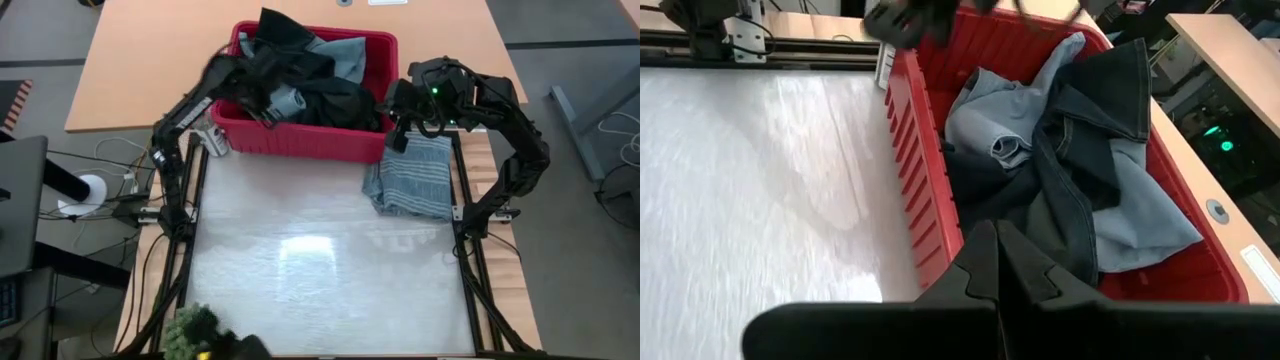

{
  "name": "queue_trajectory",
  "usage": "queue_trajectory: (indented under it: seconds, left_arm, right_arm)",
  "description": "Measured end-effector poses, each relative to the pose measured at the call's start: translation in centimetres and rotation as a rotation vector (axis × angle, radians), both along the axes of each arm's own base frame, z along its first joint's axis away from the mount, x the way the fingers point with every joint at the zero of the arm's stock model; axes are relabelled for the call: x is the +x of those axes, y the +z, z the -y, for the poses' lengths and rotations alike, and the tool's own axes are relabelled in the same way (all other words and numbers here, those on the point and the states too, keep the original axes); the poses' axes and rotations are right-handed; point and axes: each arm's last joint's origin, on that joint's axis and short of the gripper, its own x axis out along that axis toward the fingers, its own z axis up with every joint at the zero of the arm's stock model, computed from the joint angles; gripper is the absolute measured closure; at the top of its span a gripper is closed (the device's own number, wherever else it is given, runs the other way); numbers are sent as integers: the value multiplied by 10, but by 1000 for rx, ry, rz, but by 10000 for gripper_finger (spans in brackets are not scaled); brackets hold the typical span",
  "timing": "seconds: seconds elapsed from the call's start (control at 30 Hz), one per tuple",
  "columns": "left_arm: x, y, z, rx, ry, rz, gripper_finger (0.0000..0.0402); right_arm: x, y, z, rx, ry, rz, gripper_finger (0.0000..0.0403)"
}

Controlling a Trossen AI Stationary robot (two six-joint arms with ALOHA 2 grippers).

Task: Fold Laundry from Bin
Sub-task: Fold the black pants

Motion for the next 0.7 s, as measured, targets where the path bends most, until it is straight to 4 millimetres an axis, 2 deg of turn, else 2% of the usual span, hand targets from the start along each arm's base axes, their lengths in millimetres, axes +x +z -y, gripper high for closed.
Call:
queue_trajectory:
  seconds: [0.1, 0.2, 0.33, 0.57, 0.7]
  left_arm:
    - [-17, 13, -7, 109, 43, -31, 401]
    - [-31, 14, -17, 7, 57, 71, 401]
    - [-30, -2, -25, -37, 68, 53, 401]
    - [-27, -42, -23, -185, 91, -92, 401]
    - [-32, -54, -17, -226, 113, -120, 401]
  right_arm:
    - [0, 0, 0, -10, 8, -8, 385]
    - [0, 0, 0, -12, 10, -9, 385]
    - [0, 0, 0, -15, 16, -12, 385]
    - [-1, -1, 0, -12, 18, -29, 385]
    - [-1, -1, 0, -14, 20, -31, 385]
